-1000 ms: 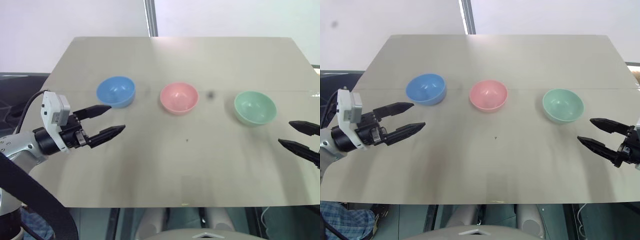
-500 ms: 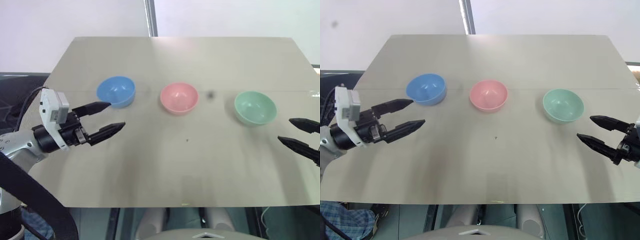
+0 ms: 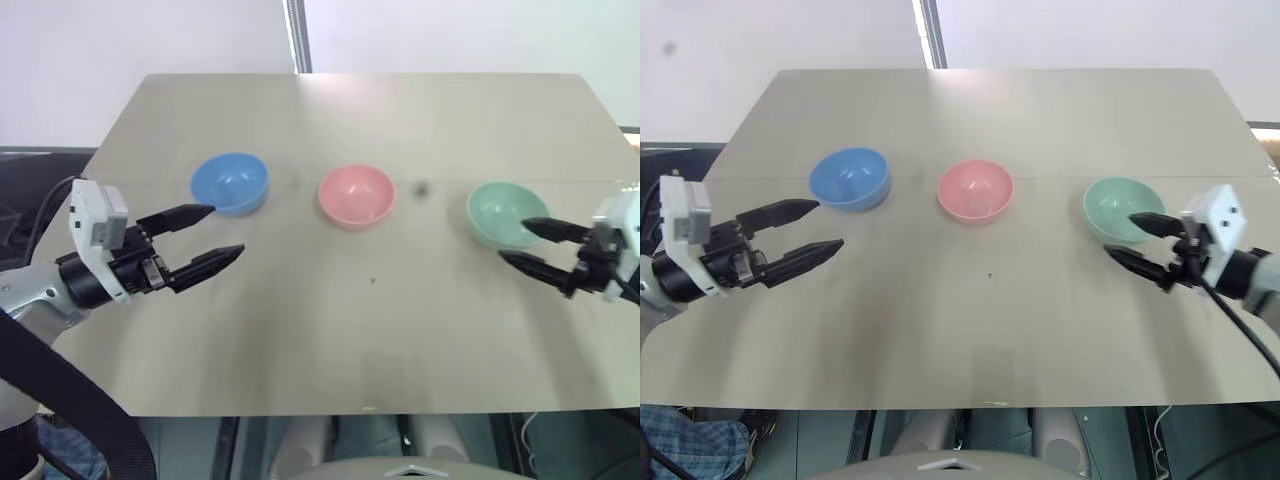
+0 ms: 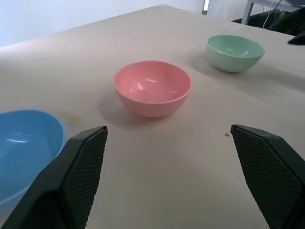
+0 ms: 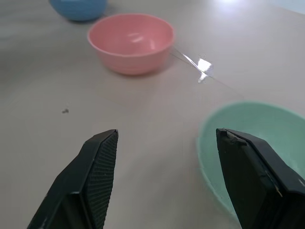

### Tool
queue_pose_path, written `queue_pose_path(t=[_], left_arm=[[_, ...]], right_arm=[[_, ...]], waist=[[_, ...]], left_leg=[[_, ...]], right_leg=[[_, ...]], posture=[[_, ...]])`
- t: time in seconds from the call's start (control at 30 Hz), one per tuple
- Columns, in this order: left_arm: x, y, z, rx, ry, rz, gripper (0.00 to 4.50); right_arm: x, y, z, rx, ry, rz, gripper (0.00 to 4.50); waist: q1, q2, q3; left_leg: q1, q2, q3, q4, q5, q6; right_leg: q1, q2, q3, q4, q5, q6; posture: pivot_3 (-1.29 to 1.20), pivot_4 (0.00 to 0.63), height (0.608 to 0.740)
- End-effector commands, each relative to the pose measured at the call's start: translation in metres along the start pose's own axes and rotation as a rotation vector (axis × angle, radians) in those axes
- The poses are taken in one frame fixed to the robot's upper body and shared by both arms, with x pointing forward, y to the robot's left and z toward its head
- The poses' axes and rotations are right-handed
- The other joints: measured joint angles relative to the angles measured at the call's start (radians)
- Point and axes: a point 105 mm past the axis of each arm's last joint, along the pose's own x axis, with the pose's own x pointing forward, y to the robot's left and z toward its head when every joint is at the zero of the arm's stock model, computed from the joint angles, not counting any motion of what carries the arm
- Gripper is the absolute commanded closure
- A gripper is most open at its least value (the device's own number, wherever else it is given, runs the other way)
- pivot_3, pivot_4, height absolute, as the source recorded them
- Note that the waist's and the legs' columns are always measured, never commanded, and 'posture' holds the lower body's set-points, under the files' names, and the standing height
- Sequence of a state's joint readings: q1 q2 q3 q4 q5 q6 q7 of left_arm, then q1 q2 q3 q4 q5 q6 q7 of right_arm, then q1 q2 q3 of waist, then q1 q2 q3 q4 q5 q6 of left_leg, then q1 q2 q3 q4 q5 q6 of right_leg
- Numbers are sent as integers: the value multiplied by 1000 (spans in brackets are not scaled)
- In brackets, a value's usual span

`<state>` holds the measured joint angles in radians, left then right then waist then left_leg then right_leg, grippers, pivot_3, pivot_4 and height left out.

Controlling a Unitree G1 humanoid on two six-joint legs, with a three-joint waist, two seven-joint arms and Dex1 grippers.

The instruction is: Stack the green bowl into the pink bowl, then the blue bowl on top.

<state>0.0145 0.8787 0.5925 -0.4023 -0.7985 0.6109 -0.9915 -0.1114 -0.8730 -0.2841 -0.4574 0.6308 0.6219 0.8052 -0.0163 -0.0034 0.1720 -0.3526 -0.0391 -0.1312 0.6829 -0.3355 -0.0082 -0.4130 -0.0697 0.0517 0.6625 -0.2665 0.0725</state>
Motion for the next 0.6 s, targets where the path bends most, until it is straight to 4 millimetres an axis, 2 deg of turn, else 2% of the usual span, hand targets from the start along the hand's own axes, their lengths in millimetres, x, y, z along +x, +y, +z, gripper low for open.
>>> queue_pose_path(t=[0.03, 0.13, 0.2, 0.3, 0.4, 0.5, 0.6], left_arm=[[-9, 6, 12, 38, -25, 21, 122], [-8, 6, 12, 38, -27, 7, 122], [-6, 5, 12, 36, -34, 1, 122], [-3, 3, 12, 29, -41, -10, 122], [-1, 2, 11, 27, -43, -19, 122], [0, 2, 12, 28, -45, -25, 122], [0, 2, 13, 30, -45, -28, 122]], right_arm=[[25, 9, 18, -75, -42, 30, 897], [59, 16, 32, -107, -58, 57, 897], [79, 19, 36, -119, -31, 51, 897], [110, 23, 35, -224, 41, 11, 897], [127, 23, 28, -330, 93, -10, 897], [146, 27, 16, -498, 185, 44, 897], [155, 30, 10, -611, 254, 98, 897]], waist=[[0, 0, 0], [-3, 0, 0], [-5, 0, 0], [-4, 0, 0], [-2, -1, -1], [-9, -1, -1], [-26, -1, -1]], left_leg=[[0, 0, 0, 0, 0, 0], [-2, 0, -1, 1, 0, 0], [-2, 0, -1, 1, 0, 0], [-6, 0, -2, 1, 0, 0], [-13, -1, -4, 2, 0, 0], [-17, -2, -3, 3, 0, 0], [-19, -2, -2, 3, 0, -1]], right_leg=[[0, 0, 0, 0, 0, 0], [-1, 0, -1, 0, 0, 0], [-2, 0, 0, 0, 0, 0], [-5, 0, -3, 0, 0, 0], [-11, -1, -4, 0, 0, 0], [-16, -3, -7, 0, 0, 0], [-18, -3, -7, 1, 0, 0]], posture=[[0, 150, 740], [0, 150, 740], [0, 150, 740], [0, 150, 740], [0, 150, 740], [0, 150, 740], [0, 150, 740]])
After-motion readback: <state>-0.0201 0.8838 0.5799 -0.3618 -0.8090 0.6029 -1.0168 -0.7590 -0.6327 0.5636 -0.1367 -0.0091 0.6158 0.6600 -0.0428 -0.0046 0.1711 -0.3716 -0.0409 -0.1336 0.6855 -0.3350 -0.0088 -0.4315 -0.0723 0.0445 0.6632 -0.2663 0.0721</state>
